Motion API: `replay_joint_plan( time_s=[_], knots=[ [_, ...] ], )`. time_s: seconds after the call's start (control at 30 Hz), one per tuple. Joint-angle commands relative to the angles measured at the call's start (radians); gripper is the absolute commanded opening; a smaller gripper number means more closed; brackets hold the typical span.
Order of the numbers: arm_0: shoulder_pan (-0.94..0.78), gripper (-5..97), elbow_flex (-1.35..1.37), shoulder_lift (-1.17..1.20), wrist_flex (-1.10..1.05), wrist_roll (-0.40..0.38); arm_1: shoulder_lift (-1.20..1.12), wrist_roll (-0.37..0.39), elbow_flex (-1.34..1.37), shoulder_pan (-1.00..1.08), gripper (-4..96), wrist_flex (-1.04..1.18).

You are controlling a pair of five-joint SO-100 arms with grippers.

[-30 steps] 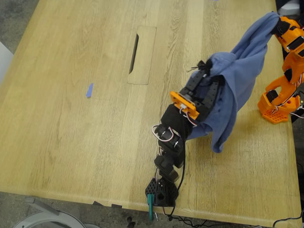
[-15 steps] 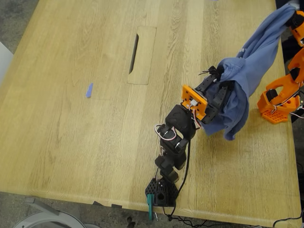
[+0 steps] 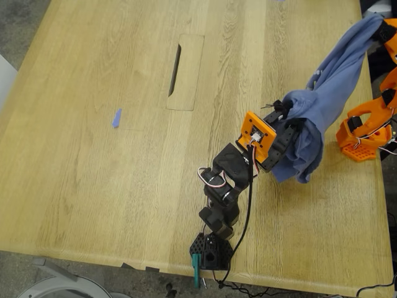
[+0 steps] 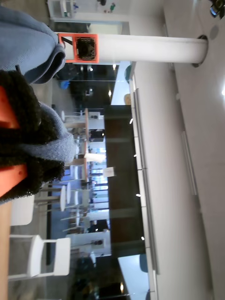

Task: Fold a T-shirt

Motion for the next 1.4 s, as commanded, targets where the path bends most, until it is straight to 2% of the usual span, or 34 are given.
replay_joint_plan(
  time_s=[0.0,0.17,0.3,0.53,0.63,1.03,1.37],
  knots=[
    [-0.008,0,-0.002,0.147,0.054,-0.017,0.055,0.012,-0.005,0.021,0.1,0.040],
    [-0.032,0,0.054,0.215,0.235,-0.020,0.087,0.034,0.003,0.048,0.1,0.153],
    [-0.149,0,0.094,0.253,0.416,-0.057,0.106,0.046,0.009,0.063,0.1,0.249],
    [-0.319,0,0.333,0.334,0.462,-0.089,0.161,0.041,0.132,0.087,0.1,0.348],
    [-0.371,0,0.561,0.408,0.331,-0.084,0.192,0.029,0.256,0.097,0.1,0.307],
    [-0.416,0,1.022,0.453,0.098,-0.074,0.305,0.026,0.676,0.218,0.0,0.206],
    [-0.509,0,1.454,0.511,-0.302,-0.067,0.410,0.035,1.236,0.362,0.0,-0.158]
  ],
)
